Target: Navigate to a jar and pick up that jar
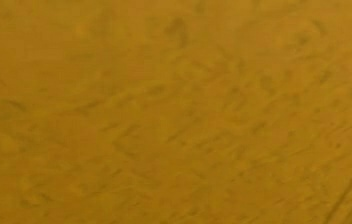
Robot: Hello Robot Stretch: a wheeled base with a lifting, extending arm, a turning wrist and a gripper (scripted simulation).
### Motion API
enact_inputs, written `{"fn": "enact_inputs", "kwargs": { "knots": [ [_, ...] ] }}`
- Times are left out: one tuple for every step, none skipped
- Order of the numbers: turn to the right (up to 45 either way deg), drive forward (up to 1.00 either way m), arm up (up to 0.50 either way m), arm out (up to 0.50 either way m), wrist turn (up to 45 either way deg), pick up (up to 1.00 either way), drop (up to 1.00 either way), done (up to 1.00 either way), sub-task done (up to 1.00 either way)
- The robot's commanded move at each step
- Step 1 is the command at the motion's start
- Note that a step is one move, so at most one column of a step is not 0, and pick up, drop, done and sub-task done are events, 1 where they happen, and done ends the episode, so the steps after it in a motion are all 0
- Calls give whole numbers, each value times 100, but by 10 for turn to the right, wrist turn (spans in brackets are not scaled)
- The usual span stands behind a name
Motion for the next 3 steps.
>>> {"fn": "enact_inputs", "kwargs": {
  "knots": [
    [0,0,0,0,150,0,0,0,0],
    [0,0,-24,0,0,0,0,0,0],
    [0,0,0,0,0,100,0,0,0]
  ]
}}
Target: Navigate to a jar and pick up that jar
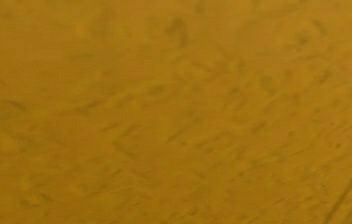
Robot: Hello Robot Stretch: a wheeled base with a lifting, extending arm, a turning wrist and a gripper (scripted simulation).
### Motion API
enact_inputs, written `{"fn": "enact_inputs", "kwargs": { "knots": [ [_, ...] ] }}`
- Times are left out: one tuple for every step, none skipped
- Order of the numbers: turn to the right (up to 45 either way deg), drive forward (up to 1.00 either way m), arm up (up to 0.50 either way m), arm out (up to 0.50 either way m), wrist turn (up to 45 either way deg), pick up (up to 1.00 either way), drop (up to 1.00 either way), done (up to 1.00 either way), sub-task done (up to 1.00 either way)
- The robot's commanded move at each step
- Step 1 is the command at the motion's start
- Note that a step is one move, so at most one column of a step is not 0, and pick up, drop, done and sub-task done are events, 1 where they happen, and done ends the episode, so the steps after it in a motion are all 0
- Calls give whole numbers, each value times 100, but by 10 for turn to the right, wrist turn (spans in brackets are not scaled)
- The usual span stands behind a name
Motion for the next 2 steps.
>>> {"fn": "enact_inputs", "kwargs": {
  "knots": [
    [0,0,10,0,0,0,0,0,0],
    [0,0,0,0,0,0,0,100,0]
  ]
}}
